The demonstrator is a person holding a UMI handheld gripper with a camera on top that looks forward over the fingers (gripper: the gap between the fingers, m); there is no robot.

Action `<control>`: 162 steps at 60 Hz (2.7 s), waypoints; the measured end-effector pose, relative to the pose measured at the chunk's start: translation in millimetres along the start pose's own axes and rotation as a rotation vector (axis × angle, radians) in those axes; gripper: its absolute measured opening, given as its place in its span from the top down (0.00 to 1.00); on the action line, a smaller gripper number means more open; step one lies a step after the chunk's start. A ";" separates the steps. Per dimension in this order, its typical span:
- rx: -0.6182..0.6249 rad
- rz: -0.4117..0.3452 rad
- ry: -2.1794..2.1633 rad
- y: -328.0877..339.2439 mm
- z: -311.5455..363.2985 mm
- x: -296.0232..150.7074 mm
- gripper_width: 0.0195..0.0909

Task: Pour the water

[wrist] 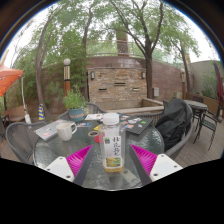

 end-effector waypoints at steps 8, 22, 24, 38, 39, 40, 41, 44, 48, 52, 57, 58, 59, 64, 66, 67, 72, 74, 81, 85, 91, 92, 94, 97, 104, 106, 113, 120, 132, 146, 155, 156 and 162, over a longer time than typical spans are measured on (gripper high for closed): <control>0.001 -0.029 0.006 -54.8 -1.9 3.6 0.12; 0.017 -0.127 0.023 -96.8 -0.9 -22.4 0.42; 0.030 -0.135 0.019 -98.8 -0.1 -24.0 0.43; -0.022 -0.149 0.019 -109.2 13.0 -27.5 0.50; -0.020 -0.142 0.018 -110.2 13.0 -28.3 0.50; -0.018 -0.136 0.016 -112.8 12.2 -29.1 0.53; -0.013 -0.122 0.016 -113.9 12.5 -29.0 0.53; 0.013 -0.089 0.011 -118.2 13.9 -32.0 0.60; 0.061 -0.030 0.065 -126.1 19.0 -42.1 0.64; 0.134 -0.040 0.235 -133.5 21.8 -72.0 0.64; 0.275 -0.083 0.492 -139.5 55.0 -113.3 0.64; 0.284 -0.082 0.555 -140.8 52.1 -129.2 0.64; 0.314 -0.092 0.621 -146.7 65.5 -130.7 0.64; 0.404 -0.093 1.009 -159.9 111.1 -155.8 0.64; 0.418 -0.113 1.141 -181.7 124.4 -154.0 0.64; 0.435 -0.119 1.211 -186.8 134.3 -154.3 0.64; 0.546 -0.075 1.582 -214.2 173.5 -150.1 0.64; 0.568 -0.066 1.715 -223.5 181.6 -148.6 0.64; 0.667 -0.063 2.099 -240.6 194.3 -161.6 0.64; 0.686 -0.043 2.216 -246.2 196.7 -162.0 0.64; 0.694 -0.030 2.305 -244.9 199.7 -159.7 0.64; 0.689 -0.028 2.310 -247.5 199.5 -159.3 0.64; 0.675 -0.023 2.314 -246.7 200.0 -155.8 0.64; 0.657 -0.014 2.303 -249.0 198.7 -152.3 0.64; 0.613 -0.045 2.183 -247.6 201.6 -151.6 0.64; 0.576 -0.063 2.109 -249.2 204.4 -155.9 0.64; 0.520 -0.194 1.669 -229.8 208.3 -195.8 0.64; 0.367 -0.223 0.986 -212.9 172.1 -219.6 0.64; 0.064 -0.250 0.146 -229.1 99.5 -182.1 0.64; -0.028 -0.204 0.082 -287.0 91.8 -102.2 0.63; -0.098 -0.182 0.046 -299.8 91.9 -101.9 0.63; -0.101 -0.180 0.051 -302.4 92.7 -102.2 0.63; -0.101 -0.178 0.068 -297.1 85.8 -106.2 0.62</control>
Point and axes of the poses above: the point between the fingertips, and its own axes, seen from behind it with the camera up: z to the left, x down, y backward, against the way the camera looks, the point moved 7 cm from there along y, backward, against the way the camera looks, and after that the axes turned 13 degrees about z, right-handed, at the moved point
